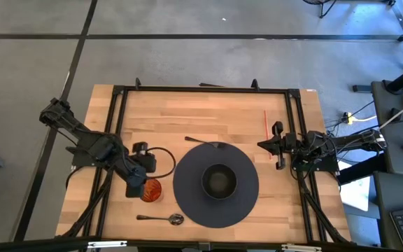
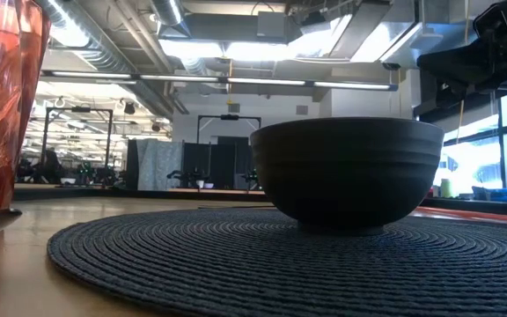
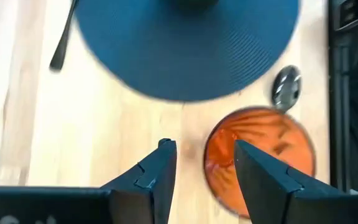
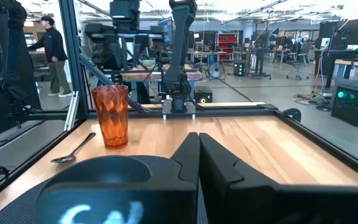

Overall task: Pick & Place Utensil
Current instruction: Put the orange cup on the black mat to the top right of the black bowl

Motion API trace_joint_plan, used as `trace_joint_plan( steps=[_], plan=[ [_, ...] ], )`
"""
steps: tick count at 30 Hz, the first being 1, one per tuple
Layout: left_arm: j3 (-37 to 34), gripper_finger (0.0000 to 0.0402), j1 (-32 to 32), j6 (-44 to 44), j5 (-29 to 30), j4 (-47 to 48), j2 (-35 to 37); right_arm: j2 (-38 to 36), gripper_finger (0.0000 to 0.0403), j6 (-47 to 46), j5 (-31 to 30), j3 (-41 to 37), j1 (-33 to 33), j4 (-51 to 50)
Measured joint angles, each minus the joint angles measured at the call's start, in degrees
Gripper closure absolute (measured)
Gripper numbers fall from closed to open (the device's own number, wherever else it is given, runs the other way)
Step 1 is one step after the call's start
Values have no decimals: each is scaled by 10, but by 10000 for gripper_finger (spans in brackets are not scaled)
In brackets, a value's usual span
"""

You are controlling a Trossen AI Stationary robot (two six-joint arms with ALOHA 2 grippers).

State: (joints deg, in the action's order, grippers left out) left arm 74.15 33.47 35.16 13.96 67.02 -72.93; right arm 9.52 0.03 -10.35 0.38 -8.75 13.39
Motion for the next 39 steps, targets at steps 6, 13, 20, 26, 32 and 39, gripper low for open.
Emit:
trace_joint_plan(
  steps=[6,13,20,26,32,39],
  plan=[
    [0,249,2,26,-18,8,-3,0,399,0,0,0,0,0],
    [-1,249,2,28,-54,9,-41,0,399,-11,0,0,0,-22],
    [-1,249,1,32,-75,9,-73,0,399,-11,0,0,0,-23],
    [-1,249,-3,27,-77,10,-95,0,399,-13,0,0,0,-23],
    [0,249,-7,8,-75,10,-117,0,399,-13,0,0,0,-23],
    [-1,249,-13,-19,-72,10,-146,0,399,-13,0,0,0,-23]
  ],
)
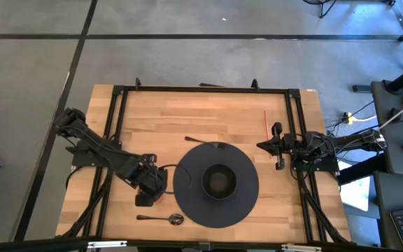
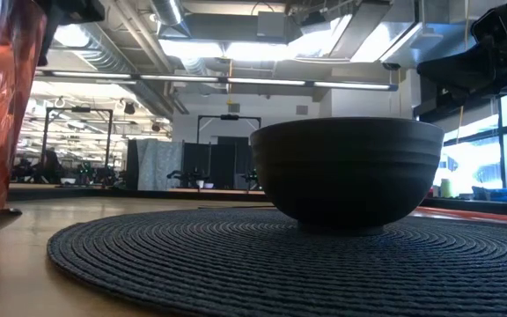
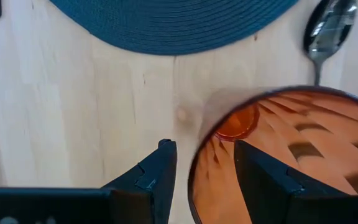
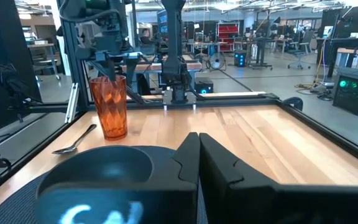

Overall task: Pick & Place Utensil
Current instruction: Put the orange cup on the black mat to the top right of the black bowl

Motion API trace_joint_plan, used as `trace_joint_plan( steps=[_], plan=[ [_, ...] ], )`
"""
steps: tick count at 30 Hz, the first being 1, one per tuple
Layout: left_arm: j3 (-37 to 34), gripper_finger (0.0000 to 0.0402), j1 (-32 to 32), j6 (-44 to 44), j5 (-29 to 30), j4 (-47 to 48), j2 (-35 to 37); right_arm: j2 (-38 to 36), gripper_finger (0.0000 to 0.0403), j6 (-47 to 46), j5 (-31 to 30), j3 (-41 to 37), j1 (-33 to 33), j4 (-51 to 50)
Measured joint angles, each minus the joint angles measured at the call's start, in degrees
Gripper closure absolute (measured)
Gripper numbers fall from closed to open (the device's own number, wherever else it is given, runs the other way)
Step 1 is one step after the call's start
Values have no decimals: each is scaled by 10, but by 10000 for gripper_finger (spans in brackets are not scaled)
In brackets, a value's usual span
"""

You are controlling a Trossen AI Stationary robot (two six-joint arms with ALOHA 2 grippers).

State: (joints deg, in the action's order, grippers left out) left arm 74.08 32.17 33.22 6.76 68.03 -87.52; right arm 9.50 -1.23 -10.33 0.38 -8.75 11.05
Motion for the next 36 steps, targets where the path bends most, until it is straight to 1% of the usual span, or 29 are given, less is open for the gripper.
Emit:
trace_joint_plan(
  steps=[5,9,12,16,18,21,24,27,31,33,36],
  plan=[
    [0,250,-7,-15,7,0,-10,0,399,0,0,0,0,0],
    [0,268,-13,-15,9,0,-10,0,399,0,0,0,0,0],
    [0,300,-13,-27,11,0,-10,0,399,0,0,0,0,0],
    [0,373,-14,-63,-1,0,-9,0,399,0,0,0,0,-2],
    [6,390,-18,-79,-16,1,-6,0,399,0,0,0,0,-2],
    [26,394,-27,-91,-17,11,-5,0,399,0,0,0,0,-2],
    [65,395,-35,-107,-7,36,-4,0,399,0,0,0,0,-2],
    [110,396,-44,-145,21,57,-4,0,399,1,0,0,0,-2],
    [174,396,-68,-226,73,56,-4,0,399,2,0,0,0,-2],
    [201,396,-87,-269,93,33,-4,0,399,2,0,0,0,-2],
    [225,396,-127,-353,104,-34,-4,0,399,2,0,0,0,-2]
  ],
)
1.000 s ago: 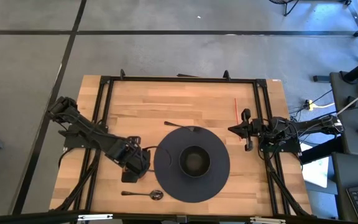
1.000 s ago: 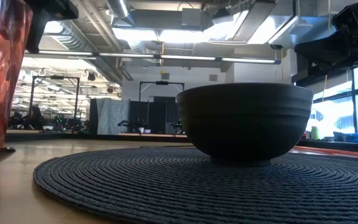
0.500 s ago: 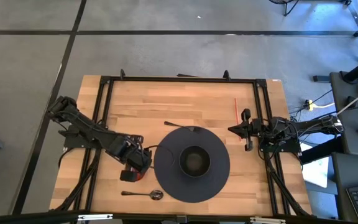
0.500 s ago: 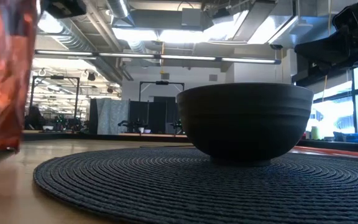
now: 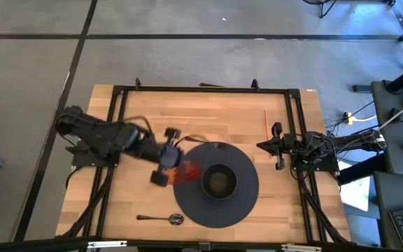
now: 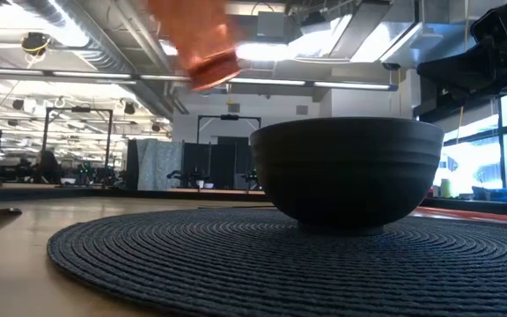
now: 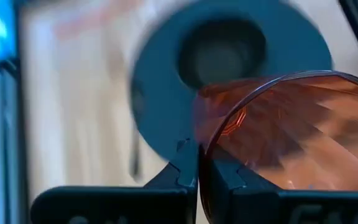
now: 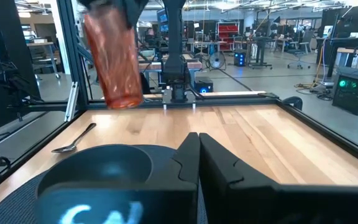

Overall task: Pick & Place Utensil
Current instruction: Put the orange cup on the black mat to the top right of the black bowl

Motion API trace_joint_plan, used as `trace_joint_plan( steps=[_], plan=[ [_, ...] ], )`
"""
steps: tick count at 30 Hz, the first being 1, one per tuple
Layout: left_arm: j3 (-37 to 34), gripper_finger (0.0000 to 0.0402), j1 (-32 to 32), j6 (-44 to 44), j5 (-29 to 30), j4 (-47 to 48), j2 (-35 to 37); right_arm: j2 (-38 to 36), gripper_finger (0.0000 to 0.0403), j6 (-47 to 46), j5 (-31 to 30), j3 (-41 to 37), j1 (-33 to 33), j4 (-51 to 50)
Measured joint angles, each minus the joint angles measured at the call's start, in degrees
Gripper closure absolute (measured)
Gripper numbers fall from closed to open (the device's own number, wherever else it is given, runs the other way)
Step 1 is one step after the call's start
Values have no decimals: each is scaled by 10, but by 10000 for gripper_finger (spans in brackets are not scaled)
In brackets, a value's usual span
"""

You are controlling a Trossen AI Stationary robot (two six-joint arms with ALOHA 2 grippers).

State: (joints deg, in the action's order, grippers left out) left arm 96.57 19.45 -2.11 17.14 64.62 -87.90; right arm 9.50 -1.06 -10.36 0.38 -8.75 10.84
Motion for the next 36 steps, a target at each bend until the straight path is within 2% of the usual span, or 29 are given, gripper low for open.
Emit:
trace_joint_plan(
  steps=[5,8,11,16,18,21,22,23,25,36],
  plan=[
    [2,397,-95,-110,-17,-119,-15,0,399,0,0,0,0,3],
    [2,397,-164,-144,-68,-164,-47,0,399,3,0,0,0,4],
    [32,397,-225,-157,-120,-165,-102,0,399,2,0,0,0,5],
    [170,397,-278,-174,-174,-132,-242,0,399,4,-1,0,0,10],
    [247,396,-279,-195,-204,-99,-302,0,399,13,-1,0,0,14],
    [377,396,-274,-230,-213,-24,-389,0,399,15,-1,0,0,15],
    [386,396,-273,-237,-212,-22,-407,0,399,15,-1,0,0,17],
    [364,397,-273,-249,-205,-48,-406,0,399,15,-1,0,0,17],
    [340,397,-275,-280,-192,-35,-405,-1,399,18,-1,0,0,16],
    [346,397,-286,-266,-196,-45,-408,-2,399,39,-1,0,0,13]
  ],
)
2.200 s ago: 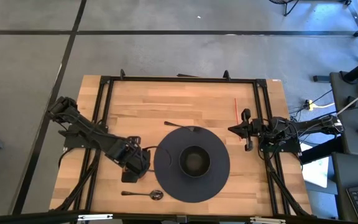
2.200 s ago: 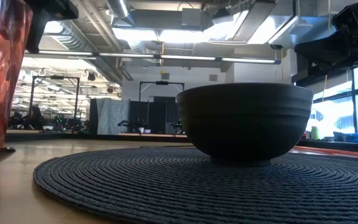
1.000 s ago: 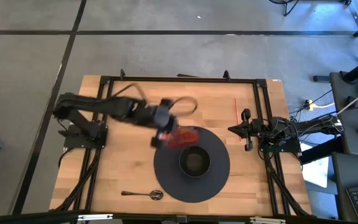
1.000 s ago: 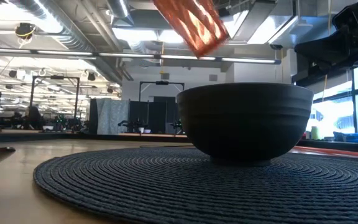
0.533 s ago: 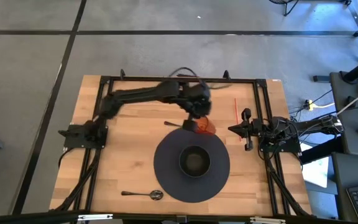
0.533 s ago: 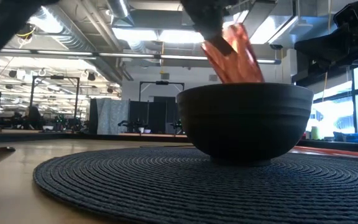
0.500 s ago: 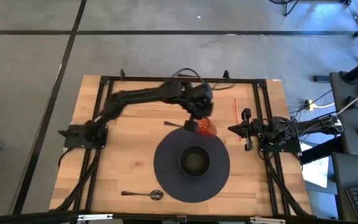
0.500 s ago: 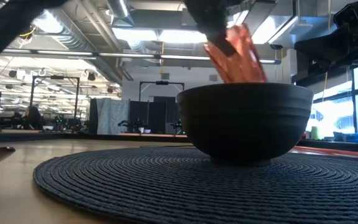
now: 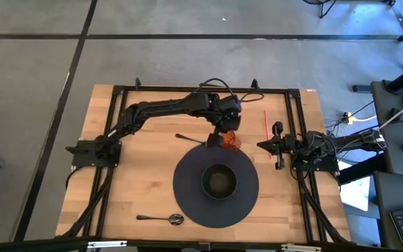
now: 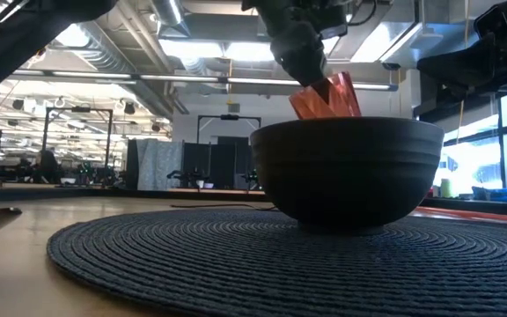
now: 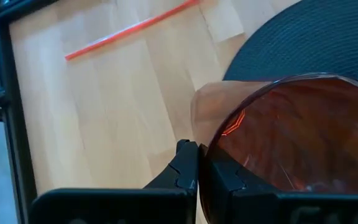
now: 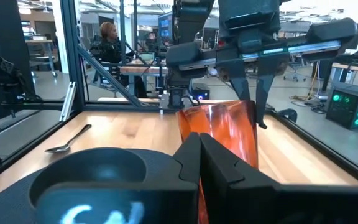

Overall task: Pick & Place Utensil
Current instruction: Put the orange cup on the black mat to the top right of the black bowl

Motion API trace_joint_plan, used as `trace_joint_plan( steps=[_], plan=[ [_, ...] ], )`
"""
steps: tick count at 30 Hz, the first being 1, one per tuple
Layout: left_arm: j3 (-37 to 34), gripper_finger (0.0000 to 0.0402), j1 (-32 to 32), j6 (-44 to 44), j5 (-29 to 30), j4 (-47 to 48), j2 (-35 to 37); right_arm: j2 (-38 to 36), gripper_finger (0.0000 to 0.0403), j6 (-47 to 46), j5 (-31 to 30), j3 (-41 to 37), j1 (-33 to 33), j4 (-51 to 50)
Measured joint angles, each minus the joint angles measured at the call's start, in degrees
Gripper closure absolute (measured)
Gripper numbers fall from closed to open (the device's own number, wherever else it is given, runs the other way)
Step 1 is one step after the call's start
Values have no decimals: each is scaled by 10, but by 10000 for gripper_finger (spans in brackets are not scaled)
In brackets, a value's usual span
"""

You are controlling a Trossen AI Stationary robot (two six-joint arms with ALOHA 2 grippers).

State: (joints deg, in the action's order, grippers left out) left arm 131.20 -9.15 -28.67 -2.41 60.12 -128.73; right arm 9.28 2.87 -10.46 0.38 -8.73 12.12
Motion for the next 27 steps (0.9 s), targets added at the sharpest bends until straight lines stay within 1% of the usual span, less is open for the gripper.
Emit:
trace_joint_plan(
  steps=[5,9,14,27],
  plan=[
    [0,397,2,-8,-2,3,0,0,399,-7,0,0,0,0],
    [-1,397,8,-3,-2,27,0,0,399,-11,2,0,0,-5],
    [-20,397,18,-1,-2,35,0,0,399,-11,2,0,0,-5],
    [-22,396,20,5,-4,3,-22,0,399,-11,2,0,0,-5]
  ],
)
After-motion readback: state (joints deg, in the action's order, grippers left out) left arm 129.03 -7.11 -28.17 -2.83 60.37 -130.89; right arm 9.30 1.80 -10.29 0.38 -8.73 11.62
